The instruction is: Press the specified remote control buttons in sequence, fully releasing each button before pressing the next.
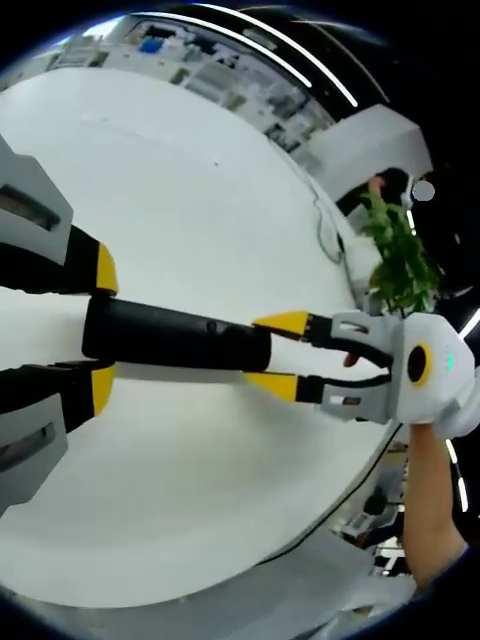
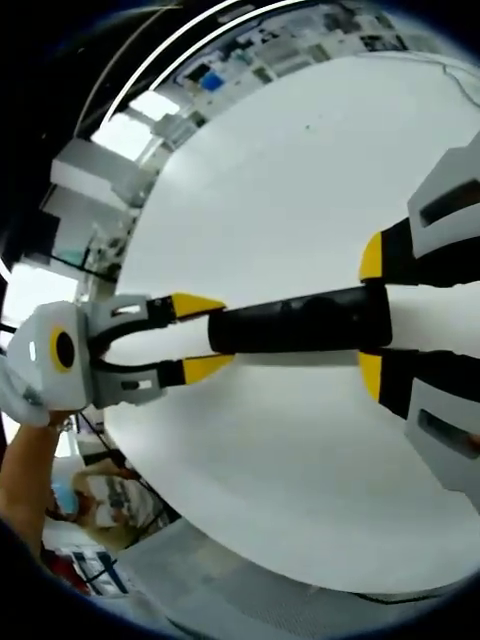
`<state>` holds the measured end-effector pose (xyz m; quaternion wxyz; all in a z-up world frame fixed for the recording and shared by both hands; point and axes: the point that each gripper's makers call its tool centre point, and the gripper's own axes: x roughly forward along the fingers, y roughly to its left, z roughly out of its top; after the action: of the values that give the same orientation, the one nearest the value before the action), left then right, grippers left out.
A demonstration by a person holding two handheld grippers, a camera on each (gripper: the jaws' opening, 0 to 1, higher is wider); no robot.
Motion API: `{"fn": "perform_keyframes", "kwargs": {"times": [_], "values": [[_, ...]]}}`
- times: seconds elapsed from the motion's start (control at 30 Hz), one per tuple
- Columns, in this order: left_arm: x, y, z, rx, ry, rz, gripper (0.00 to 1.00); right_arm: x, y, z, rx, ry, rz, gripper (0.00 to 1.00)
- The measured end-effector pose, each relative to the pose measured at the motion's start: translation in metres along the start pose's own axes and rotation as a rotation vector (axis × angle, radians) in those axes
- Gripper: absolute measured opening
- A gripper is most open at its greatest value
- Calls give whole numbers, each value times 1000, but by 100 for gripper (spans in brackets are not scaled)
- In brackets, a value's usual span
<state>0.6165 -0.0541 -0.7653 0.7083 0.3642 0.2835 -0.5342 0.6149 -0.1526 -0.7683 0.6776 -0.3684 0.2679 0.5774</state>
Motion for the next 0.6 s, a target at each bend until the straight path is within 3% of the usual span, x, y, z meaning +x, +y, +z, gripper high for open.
{"fn": "perform_keyframes", "kwargs": {"times": [0.6], "values": [[11, 1, -4, -27, 24, -53, 24, 6, -3, -8, 35, 1, 35, 20]]}}
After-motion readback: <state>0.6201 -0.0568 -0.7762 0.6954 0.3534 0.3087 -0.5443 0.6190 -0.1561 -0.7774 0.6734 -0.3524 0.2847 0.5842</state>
